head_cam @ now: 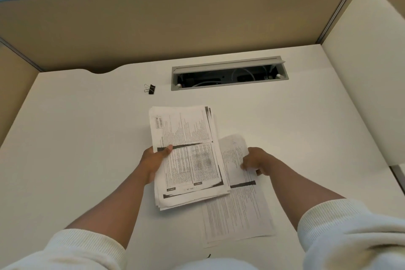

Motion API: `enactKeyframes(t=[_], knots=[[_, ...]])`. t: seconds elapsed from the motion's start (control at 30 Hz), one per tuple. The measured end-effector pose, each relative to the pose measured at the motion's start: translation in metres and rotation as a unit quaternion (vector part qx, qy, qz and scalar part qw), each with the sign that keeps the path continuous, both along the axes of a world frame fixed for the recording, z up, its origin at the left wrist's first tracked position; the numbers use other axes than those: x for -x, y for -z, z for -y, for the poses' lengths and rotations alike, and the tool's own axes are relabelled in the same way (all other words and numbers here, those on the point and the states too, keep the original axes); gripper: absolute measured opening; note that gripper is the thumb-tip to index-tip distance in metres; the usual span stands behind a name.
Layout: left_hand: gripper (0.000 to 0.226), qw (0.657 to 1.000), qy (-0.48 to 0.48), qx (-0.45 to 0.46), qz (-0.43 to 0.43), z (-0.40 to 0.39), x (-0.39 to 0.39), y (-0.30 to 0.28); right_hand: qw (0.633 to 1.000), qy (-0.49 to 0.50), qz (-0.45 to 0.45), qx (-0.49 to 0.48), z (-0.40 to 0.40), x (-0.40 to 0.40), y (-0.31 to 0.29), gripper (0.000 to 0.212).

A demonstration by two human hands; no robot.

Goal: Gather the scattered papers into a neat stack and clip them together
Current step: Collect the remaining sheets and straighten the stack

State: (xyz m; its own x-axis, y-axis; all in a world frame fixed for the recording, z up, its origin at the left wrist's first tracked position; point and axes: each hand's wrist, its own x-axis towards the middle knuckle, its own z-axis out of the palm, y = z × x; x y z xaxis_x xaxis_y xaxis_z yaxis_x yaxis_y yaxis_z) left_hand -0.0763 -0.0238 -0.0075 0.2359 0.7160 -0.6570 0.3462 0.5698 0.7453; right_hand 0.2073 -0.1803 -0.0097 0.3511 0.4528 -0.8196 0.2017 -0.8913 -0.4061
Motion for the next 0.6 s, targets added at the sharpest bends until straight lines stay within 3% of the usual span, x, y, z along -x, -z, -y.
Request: enactKeyframes(t=[0.07,0.23,0.5,0.6], knots=[[0.036,1.0,-0.018,-0.004,0.013,-0.007,0.003,-0.006,0.998,0.03,0.016,-0.056,0.002,-0.008,-0.001,0.028],[0.033,0.998,-0.062,-0.027,0.007,-0.023,0.01,-0.013,0.965,0.108,0.167,-0.173,-0.001,-0.027,-0.011,0.027],[0.037,0.997,-0.041,-0.062,-0.033,-0.043,0.038,-0.018,0.909,0.302,0.216,-0.188,-0.003,-0.05,-0.027,0.026],[0.038,0.997,-0.029,-0.061,-0.048,-0.047,0.053,-0.018,0.881,0.388,0.194,-0.19,-0.002,-0.05,-0.028,0.03]])
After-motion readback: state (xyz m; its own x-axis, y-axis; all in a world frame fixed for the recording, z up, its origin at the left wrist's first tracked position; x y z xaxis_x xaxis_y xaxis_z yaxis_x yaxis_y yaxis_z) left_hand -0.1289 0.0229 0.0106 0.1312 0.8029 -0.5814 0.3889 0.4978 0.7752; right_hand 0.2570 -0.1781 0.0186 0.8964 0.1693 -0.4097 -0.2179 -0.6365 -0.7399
